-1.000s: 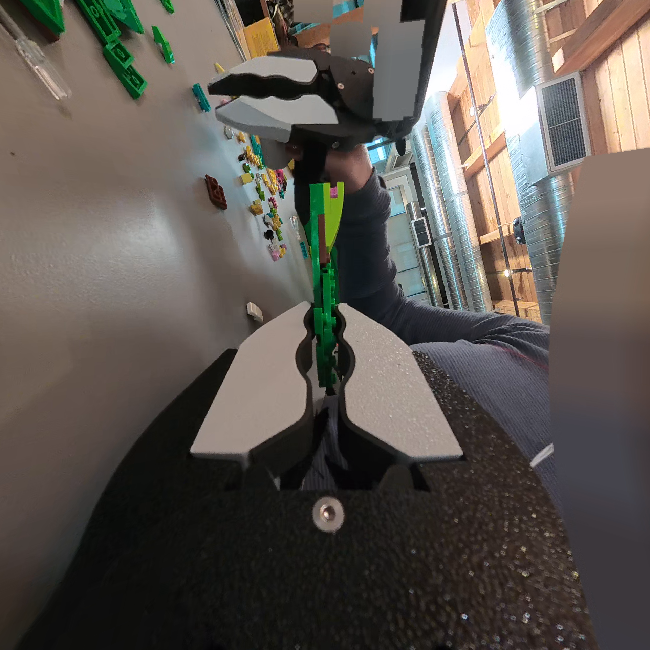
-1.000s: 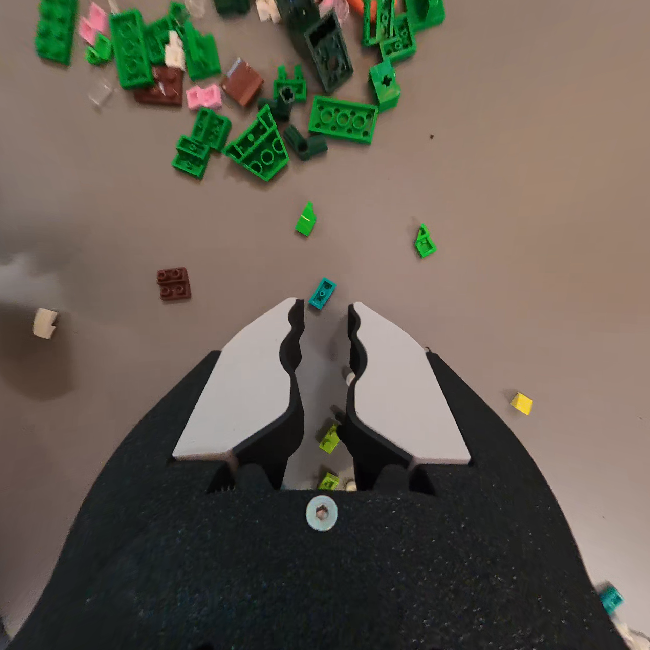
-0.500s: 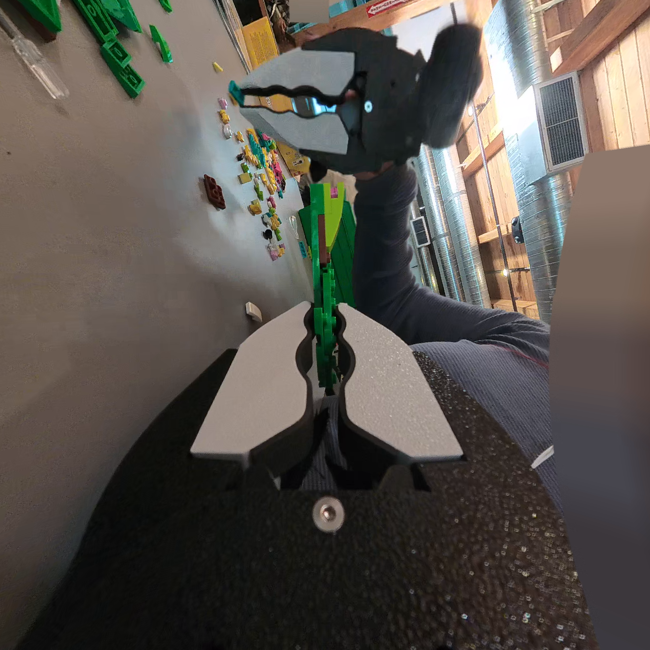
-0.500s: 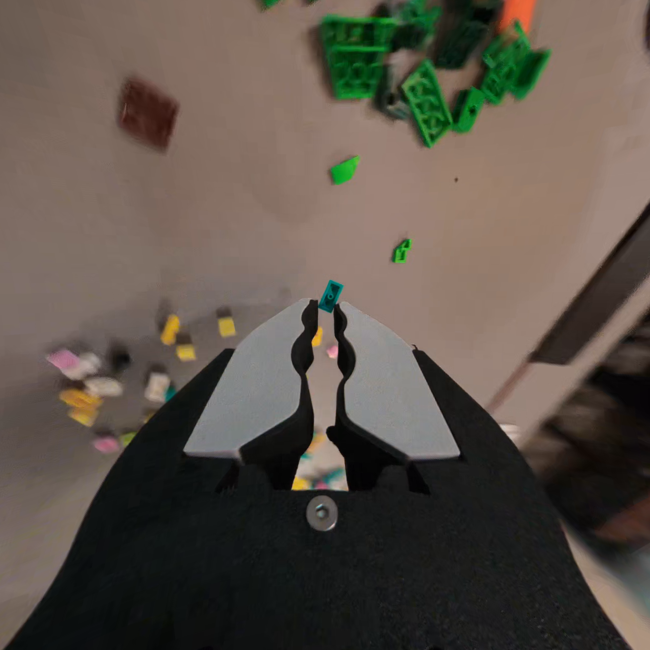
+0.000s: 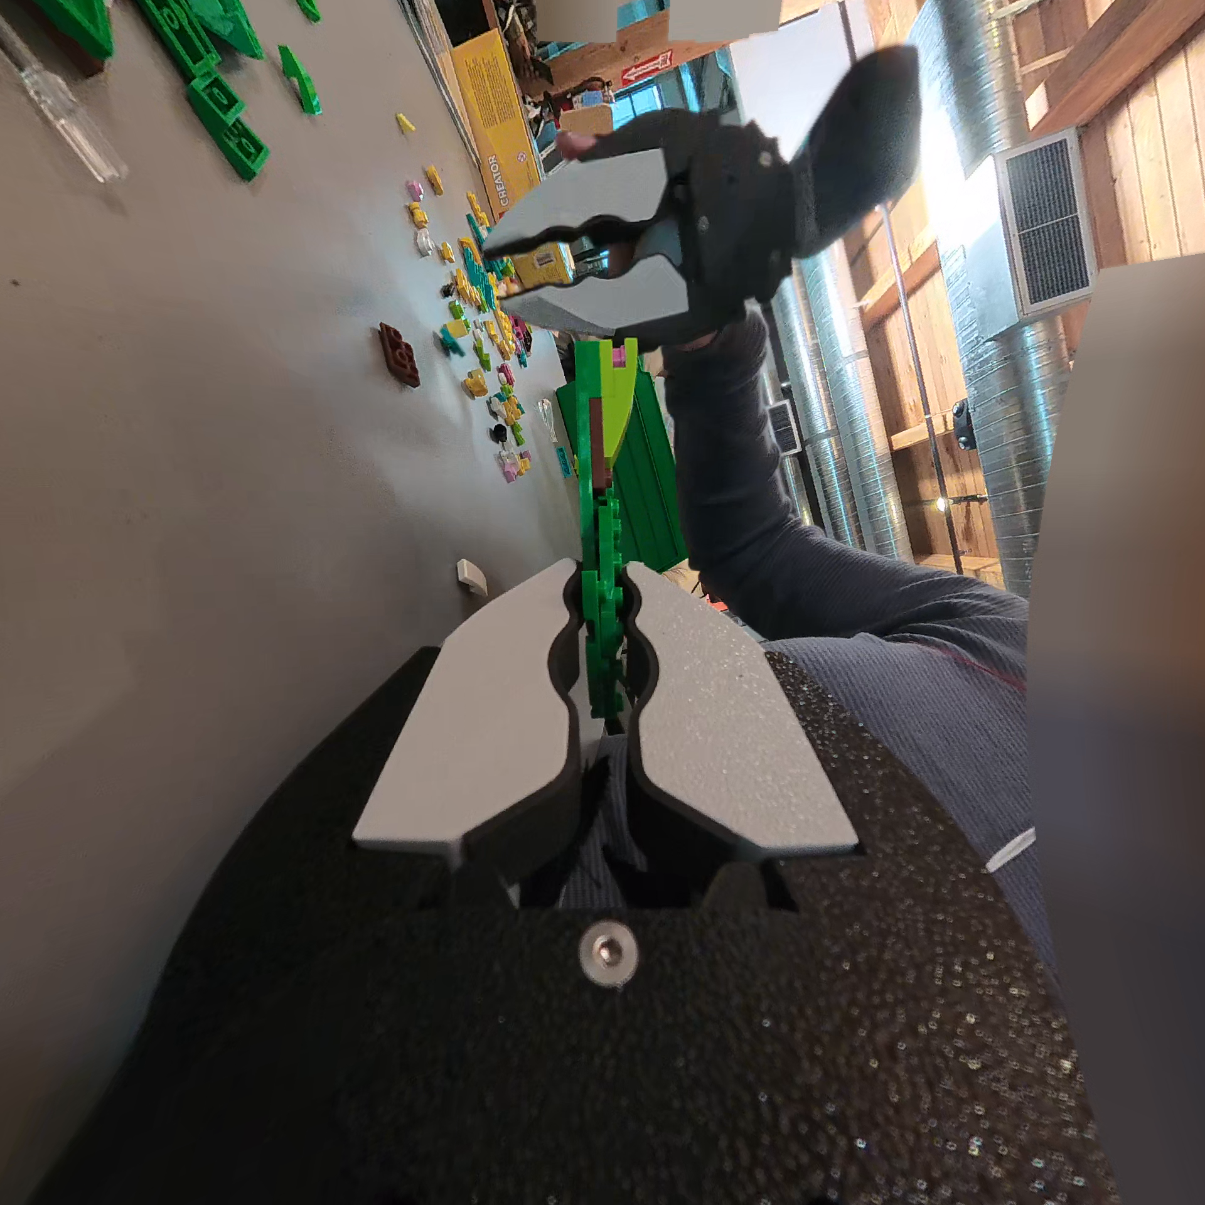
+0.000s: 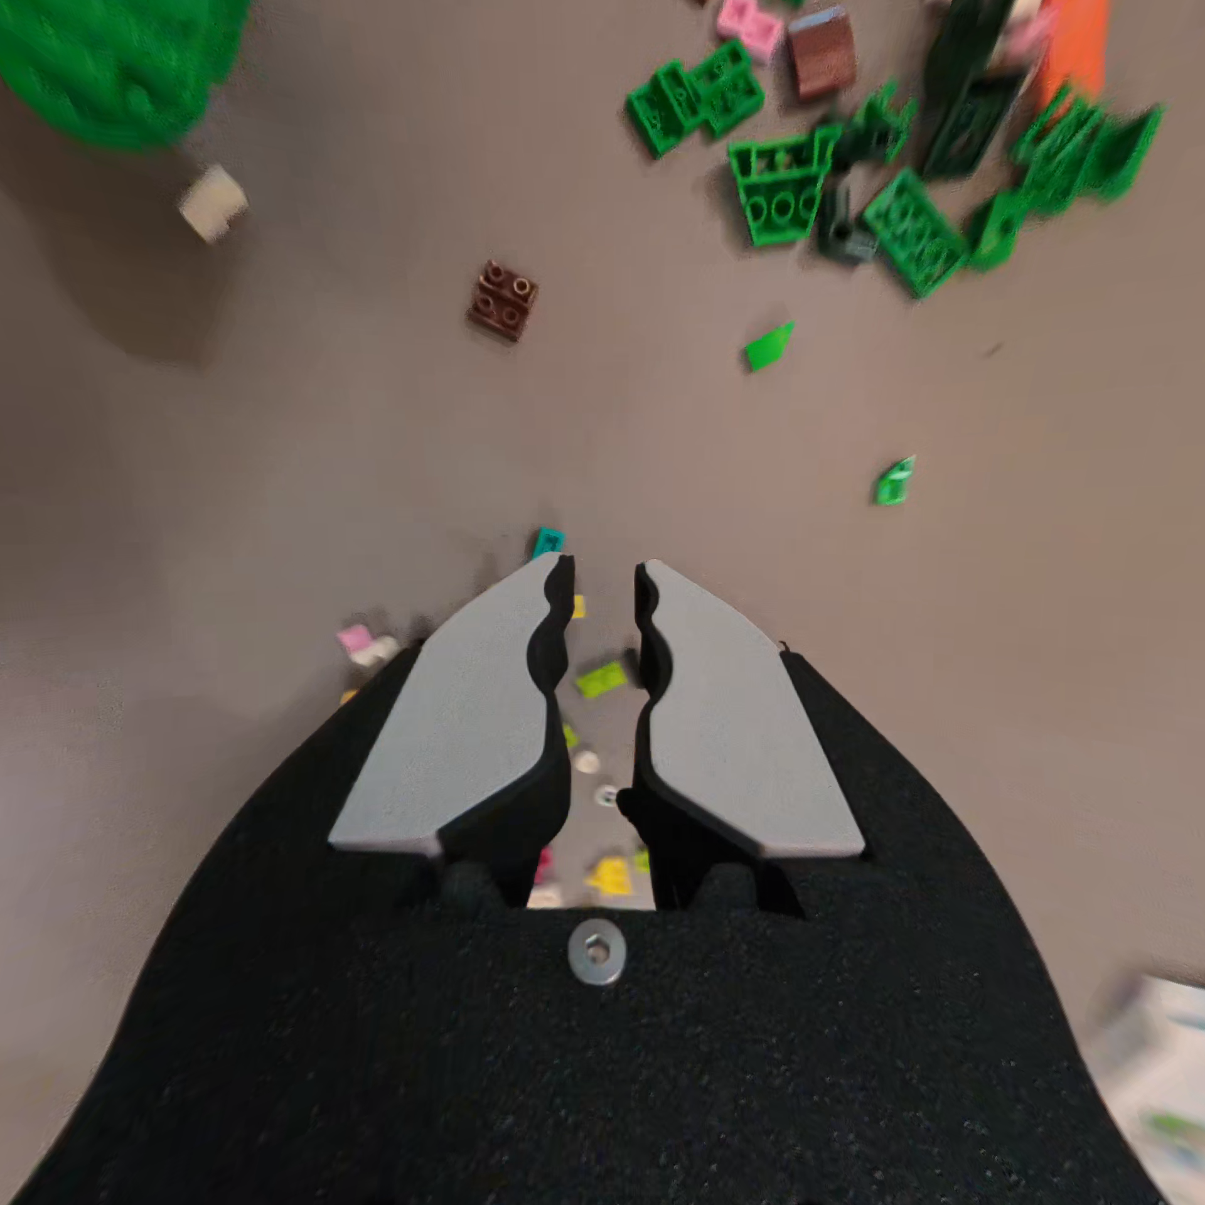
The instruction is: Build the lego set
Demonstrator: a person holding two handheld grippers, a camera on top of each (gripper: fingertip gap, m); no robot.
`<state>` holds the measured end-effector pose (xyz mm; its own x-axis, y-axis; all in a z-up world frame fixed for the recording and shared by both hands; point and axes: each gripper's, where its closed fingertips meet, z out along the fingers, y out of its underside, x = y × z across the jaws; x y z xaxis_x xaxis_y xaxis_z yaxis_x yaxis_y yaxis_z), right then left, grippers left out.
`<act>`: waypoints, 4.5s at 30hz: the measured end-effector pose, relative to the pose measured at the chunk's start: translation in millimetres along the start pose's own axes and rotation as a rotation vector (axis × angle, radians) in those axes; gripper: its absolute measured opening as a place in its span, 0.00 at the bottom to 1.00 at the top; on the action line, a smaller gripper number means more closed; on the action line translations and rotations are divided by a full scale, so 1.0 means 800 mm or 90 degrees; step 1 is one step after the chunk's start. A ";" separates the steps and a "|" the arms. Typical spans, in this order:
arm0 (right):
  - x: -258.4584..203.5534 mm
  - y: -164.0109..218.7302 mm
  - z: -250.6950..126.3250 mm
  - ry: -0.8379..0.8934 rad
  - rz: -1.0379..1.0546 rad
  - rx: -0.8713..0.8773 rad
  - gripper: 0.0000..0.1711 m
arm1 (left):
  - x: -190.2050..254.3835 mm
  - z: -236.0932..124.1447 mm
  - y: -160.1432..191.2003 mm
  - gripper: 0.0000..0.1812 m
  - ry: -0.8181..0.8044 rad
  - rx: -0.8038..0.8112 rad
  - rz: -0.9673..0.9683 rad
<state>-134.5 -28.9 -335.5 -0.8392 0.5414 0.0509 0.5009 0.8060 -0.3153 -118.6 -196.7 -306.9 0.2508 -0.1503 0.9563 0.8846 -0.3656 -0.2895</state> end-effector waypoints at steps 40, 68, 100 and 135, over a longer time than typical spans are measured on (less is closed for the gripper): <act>-0.208 0.203 -0.056 -0.332 0.376 -0.688 0.04 | 0.003 0.000 0.002 0.05 0.013 -0.006 0.000; -0.169 0.192 -0.037 0.100 0.333 -0.061 0.08 | 0.005 0.000 0.002 0.04 0.021 -0.008 -0.003; -0.182 0.169 -0.044 0.006 0.405 0.026 0.08 | 0.003 0.001 0.003 0.04 0.014 -0.010 -0.003; -0.191 0.163 -0.036 -0.014 0.431 0.112 0.10 | 0.003 0.001 0.003 0.04 0.011 -0.011 -0.004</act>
<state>64.8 0.3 -357.2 -0.3597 0.9042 -0.2302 0.8750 0.2412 -0.4197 -115.3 -197.2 -305.7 0.2374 -0.1642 0.9574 0.8792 -0.3828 -0.2837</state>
